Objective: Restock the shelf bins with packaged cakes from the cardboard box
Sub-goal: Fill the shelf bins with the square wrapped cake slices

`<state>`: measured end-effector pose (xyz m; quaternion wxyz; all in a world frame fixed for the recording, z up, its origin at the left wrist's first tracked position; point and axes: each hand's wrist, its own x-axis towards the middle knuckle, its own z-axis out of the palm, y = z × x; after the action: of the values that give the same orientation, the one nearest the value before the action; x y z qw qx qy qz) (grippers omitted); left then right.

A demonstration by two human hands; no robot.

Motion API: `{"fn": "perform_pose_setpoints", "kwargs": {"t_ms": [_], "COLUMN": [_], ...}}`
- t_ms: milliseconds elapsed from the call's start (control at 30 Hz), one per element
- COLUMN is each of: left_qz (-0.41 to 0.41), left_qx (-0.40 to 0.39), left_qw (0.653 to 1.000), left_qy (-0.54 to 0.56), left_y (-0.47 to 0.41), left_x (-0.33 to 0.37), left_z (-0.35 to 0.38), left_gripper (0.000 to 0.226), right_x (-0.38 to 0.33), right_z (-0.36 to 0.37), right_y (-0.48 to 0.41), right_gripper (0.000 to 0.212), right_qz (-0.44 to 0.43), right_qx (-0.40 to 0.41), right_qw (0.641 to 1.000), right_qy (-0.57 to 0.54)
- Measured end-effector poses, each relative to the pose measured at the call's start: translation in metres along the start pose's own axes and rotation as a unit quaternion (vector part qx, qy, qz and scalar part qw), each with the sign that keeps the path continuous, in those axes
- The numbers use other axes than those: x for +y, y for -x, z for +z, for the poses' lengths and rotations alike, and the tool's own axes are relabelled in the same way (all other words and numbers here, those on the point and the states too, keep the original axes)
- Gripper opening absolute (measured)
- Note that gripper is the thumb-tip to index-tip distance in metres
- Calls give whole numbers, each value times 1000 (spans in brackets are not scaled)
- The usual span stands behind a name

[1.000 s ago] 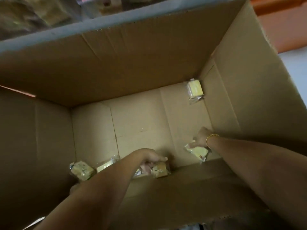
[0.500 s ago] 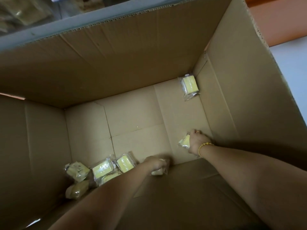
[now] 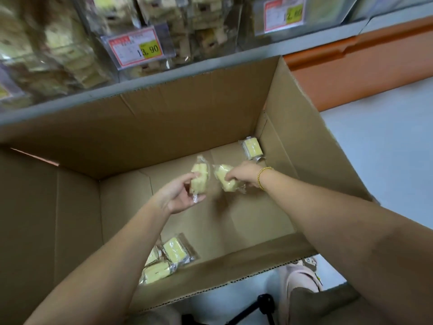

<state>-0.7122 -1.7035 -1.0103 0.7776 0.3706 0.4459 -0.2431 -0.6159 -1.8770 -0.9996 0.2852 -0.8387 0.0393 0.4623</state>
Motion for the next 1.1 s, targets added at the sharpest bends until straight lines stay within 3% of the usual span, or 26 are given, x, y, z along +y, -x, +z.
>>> {"fn": "perform_pose_setpoints", "kwargs": {"t_ms": [100,233,367,433,567,700,867,933,1000,1100], "left_qz": [76,149,188,197,225,236,242,247,254,251], "left_qx": [-35,-79,-151,-210,-280,-272,-228,-251,-285,-313], "left_qw": [992,972,961,948,924,923,933,925,910,899], "left_qy": [92,162,138,138,128,137,135,146,161,176], "left_y": [33,72,104,116,134,147,161,162,164,164], "left_x": [14,21,21,20,16,16,13,13,15,20], "left_z": [16,26,31,34,43,44,54,53,50,45], "left_gripper": [29,44,85,97,84,68,48,53,66,72], "right_x": [-21,-30,-25,-25,-24,-32,-40,-41,-41,-40], "right_z": [-12,-27,-36,-37,-34,-37,-37,-42,-44,-48], "right_y": [30,70,105,122,151,171,185,188,184,181], "right_gripper": [12,10,17,17,21,23,16,18,43,42], "right_qz": [-40,-131,-171,-188,-223,-262,-321,-348,-338,-307], "right_qx": [0,-36,-52,-56,-23,122,155,145,153,131], "right_qw": [986,930,884,877,882,895,902,911,921,921], "right_qy": [-164,-342,-433,-439,-414,-340,-243,-168,-119,-203]}}
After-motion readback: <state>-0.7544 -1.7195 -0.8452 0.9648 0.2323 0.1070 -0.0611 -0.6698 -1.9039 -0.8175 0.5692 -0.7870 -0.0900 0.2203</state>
